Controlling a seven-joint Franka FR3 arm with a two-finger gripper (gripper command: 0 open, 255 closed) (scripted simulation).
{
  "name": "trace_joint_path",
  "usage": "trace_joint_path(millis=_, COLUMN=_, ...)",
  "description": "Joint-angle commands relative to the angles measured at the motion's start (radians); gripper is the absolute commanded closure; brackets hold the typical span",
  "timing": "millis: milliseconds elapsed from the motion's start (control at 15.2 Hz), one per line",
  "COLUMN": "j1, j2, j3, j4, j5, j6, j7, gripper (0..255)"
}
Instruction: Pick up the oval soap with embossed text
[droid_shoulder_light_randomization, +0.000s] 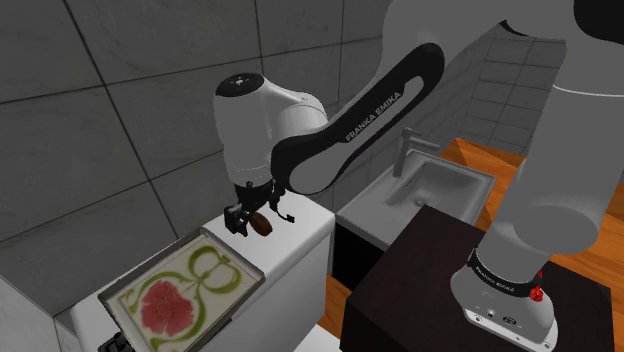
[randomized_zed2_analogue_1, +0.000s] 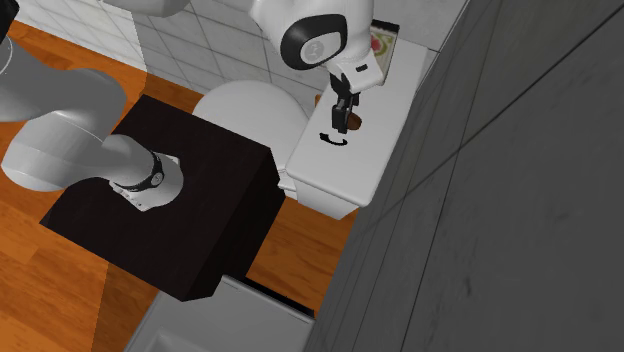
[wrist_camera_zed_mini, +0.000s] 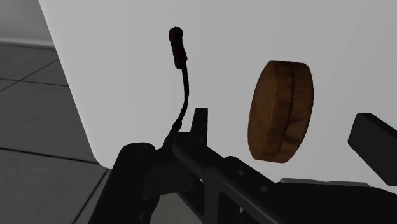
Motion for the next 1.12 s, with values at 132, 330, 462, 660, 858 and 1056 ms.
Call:
trace_joint_path(millis=132, j1=0.004, j2=0.022, j3=-0.005, j4=-0.015, j5=-0.027, j6=0.03, j7=0.023, gripper=0)
trace_joint_path(millis=330, j1=0.003, j2=0.022, j3=-0.006, j4=-0.016, j5=-0.027, j6=0.031, j7=0.022, gripper=255)
trace_joint_path(millis=462, j1=0.003, j2=0.023, j3=-0.006, j4=-0.015, j5=-0.027, j6=0.031, j7=0.022, gripper=255)
trace_joint_path(millis=660, j1=0.003, j2=0.022, j3=-0.006, j4=-0.015, j5=-0.027, j6=0.031, j7=0.022, gripper=255)
trace_joint_path(millis=858, j1=0.002, j2=0.012, j3=-0.003, j4=-0.011, j5=-0.016, j6=0.019, j7=0.014, gripper=255)
trace_joint_path(millis=1056, j1=-0.003, j2=-0.016, j3=0.003, j4=0.002, j5=0.015, j6=-0.013, j7=-0.012, gripper=255)
